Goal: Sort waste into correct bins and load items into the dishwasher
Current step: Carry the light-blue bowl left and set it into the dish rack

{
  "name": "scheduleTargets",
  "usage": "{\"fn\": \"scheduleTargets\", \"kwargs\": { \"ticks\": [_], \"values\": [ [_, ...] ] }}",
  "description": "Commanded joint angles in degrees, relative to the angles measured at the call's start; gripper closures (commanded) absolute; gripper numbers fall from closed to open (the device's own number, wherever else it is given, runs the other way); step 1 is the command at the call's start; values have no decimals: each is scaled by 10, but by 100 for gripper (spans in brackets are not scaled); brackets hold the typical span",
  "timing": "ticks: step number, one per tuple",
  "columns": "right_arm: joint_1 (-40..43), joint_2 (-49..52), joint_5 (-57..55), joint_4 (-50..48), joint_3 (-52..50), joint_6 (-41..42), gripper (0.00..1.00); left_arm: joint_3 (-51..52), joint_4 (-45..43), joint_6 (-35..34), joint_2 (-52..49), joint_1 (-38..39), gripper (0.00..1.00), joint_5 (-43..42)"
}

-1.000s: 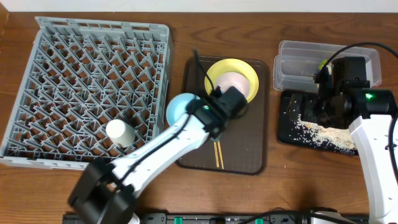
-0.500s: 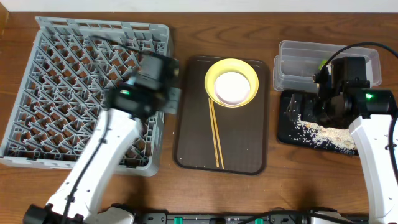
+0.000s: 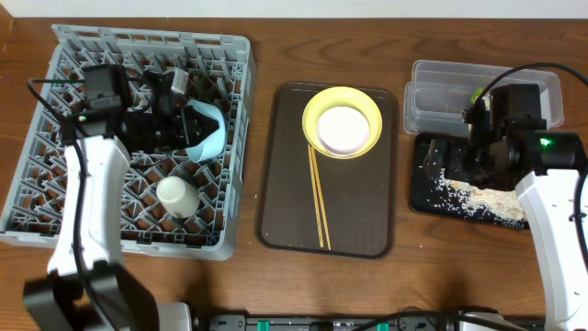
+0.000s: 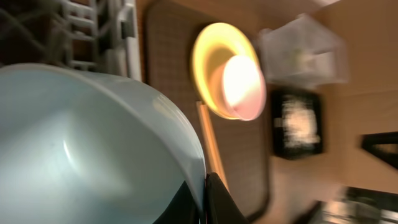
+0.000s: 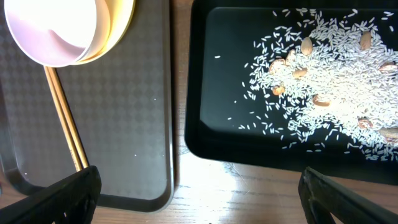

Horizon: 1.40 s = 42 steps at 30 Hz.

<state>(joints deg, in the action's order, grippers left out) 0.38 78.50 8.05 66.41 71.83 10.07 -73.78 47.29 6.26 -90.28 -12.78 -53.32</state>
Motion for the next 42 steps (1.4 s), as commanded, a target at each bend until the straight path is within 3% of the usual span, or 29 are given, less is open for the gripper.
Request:
{"fn": "scheduleTargets", "kwargs": {
  "ticks": [1,6,17,24,31,34,37,42],
  "values": [
    [4,-7,-1,1,6,6,1,-14,0,17,-39,-26,92,-141],
    [4,-7,-1,1,6,6,1,-14,-2,16,-96,-60,93,-216],
    [4,-7,-1,3,6,2,1,-9,0,16,-125,-153,92,-215],
    [4,-7,-1,1,6,2,1,12,21,17,-125,-183,92,-114],
    [4,-7,-1,1,6,2,1,12,64,16,-125,-208,83,75],
    [4,-7,-1,1,6,2,1,12,69,9,-125,-215,55,92],
    [4,-7,-1,1,6,2,1,12,69,-5,-123,-220,34,93],
    [4,-7,-1,1,6,2,1,4,69,-10,-92,-223,23,92]
  ]
}}
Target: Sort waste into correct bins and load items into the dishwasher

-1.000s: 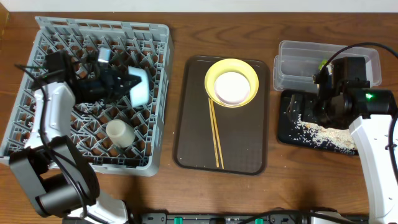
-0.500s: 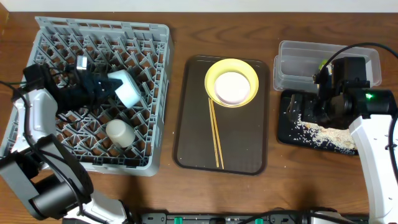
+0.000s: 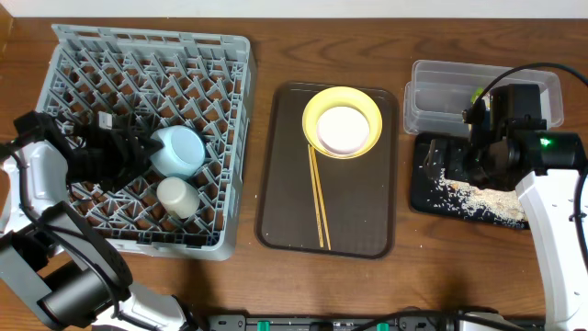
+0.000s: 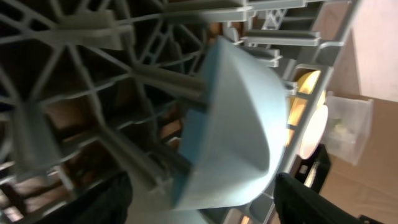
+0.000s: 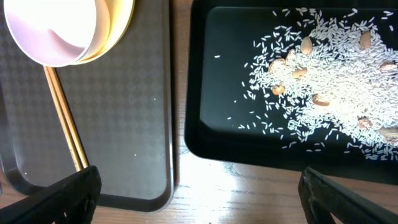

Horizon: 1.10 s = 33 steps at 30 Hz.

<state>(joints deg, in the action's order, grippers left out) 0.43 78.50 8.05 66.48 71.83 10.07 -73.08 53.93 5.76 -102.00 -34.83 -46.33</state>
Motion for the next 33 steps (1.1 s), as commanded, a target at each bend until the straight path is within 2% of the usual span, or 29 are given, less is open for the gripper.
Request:
{"fn": "scheduleTargets", "kwargs": {
  "ticks": [1,7,8,11,14,15,20,26,33],
  "values": [
    [4,-7,-1,1,6,2,1,-5,2,-9,39,-2,22,23],
    [4,-7,-1,2,6,2,1,-5,0,-20,146,32,19,25],
    [4,-7,-1,2,6,2,1,-5,0,-23,172,53,15,39],
    [4,-7,-1,2,6,2,1,-5,3,-65,214,106,14,105],
    [4,-7,-1,2,6,2,1,-5,10,-113,242,184,14,176],
    [4,-7,-1,2,6,2,1,-5,13,-137,247,224,10,203],
    [4,-7,-1,1,6,2,1,4,15,-236,239,374,9,281],
    [4,-7,-1,2,6,2,1,7,6,-349,186,548,7,423],
    [4,-7,-1,2,6,2,1,7,-25,-409,79,666,7,444]
  ]
}}
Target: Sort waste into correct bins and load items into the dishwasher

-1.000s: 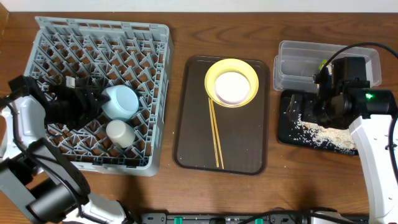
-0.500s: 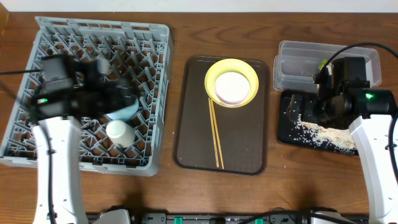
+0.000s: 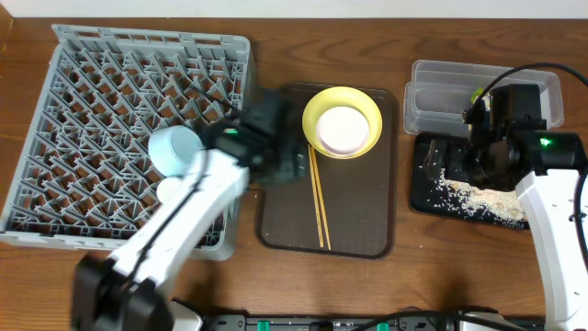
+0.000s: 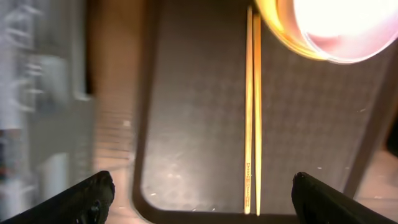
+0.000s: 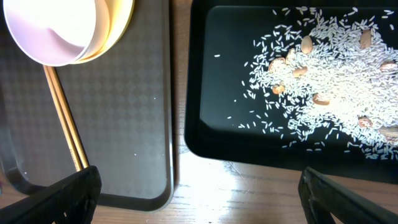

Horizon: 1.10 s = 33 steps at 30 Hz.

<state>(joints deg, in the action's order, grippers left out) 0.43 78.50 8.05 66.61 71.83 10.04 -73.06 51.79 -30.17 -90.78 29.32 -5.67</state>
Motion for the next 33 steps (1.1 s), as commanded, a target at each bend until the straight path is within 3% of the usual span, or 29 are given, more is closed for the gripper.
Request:
{"fn": "scheduleTargets", "kwargs": {
  "ticks": [1,14,28,33],
  "values": [
    [4,-7,-1,1,6,2,1,7,-8,-59,-50,35,7,38],
    [4,-7,-1,1,6,2,1,7,-45,-90,-168,86,18,32],
    [4,-7,-1,1,6,2,1,7,-54,-96,-228,97,18,31],
    [3,-7,-1,1,6,2,1,7,-54,-96,-243,100,29,31]
  ]
}}
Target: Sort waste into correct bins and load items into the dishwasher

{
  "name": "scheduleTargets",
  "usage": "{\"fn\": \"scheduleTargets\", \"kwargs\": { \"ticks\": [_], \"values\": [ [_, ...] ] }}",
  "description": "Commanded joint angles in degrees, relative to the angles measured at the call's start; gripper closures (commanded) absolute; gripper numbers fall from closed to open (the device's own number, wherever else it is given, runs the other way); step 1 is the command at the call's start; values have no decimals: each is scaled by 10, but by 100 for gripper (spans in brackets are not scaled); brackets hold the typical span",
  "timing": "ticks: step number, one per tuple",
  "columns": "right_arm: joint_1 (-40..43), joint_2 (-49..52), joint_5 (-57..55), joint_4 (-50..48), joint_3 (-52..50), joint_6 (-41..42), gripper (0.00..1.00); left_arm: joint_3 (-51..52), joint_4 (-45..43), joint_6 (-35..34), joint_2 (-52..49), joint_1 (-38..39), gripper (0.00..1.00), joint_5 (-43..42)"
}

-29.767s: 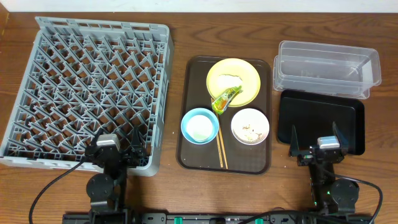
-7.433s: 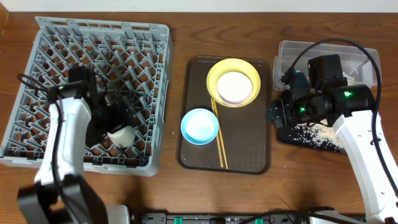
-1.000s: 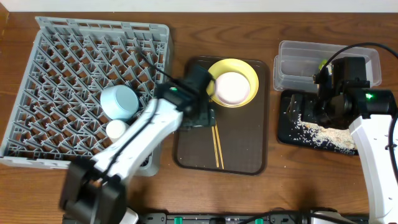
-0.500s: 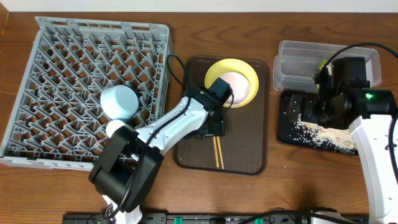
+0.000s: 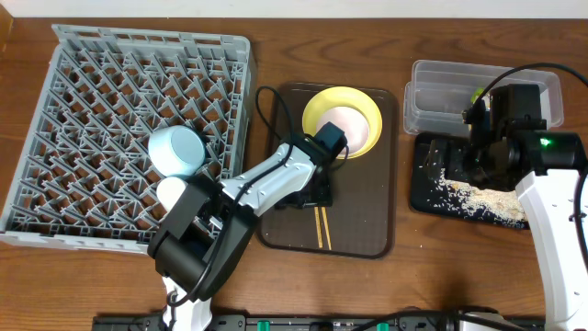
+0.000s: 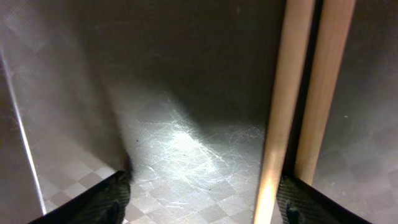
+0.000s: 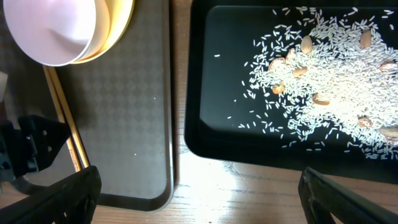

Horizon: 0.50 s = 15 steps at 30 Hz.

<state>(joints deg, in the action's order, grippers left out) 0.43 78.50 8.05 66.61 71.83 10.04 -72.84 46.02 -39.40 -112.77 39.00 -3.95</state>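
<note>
Two wooden chopsticks (image 5: 323,225) lie side by side on the brown tray (image 5: 377,221). My left gripper (image 5: 317,188) hangs open just above them. In the left wrist view one chopstick (image 6: 277,124) runs just inside the right fingertip (image 6: 305,202) and the other chopstick (image 6: 326,87) lies over it. A yellow bowl (image 5: 367,110) with a pale pink bowl (image 5: 342,129) in it sits at the tray's far end. A blue bowl (image 5: 176,150) and a white cup (image 5: 173,193) stand upside down in the grey rack (image 5: 55,184). My right gripper (image 7: 199,199) is open and empty.
A black tray (image 5: 432,198) strewn with rice and nuts (image 7: 323,93) lies at the right, under my right arm. Behind it stands a clear plastic container (image 5: 441,92). A strip of bare wood (image 7: 179,124) separates the two trays.
My left gripper has moved from higher over the tray's left part to low over the middle of the chopsticks, still open. The right arm has not moved.
My left gripper held the blue bowl over the rack. Then the bowl sat upside down in the rack with the gripper open beside it. After that the gripper was over the brown tray, and now it is close above the chopsticks. The right arm stayed still.
</note>
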Motion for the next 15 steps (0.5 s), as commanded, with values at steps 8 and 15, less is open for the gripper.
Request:
{"fn": "scheduleTargets", "kwargs": {
  "ticks": [8,15],
  "values": [
    [4,-7,-1,3,6,2,1,5,10,-3,-30,3,69,14],
    [4,-7,-1,6,6,2,1,5,10,-3,-30,3,87,14]
  ]
}}
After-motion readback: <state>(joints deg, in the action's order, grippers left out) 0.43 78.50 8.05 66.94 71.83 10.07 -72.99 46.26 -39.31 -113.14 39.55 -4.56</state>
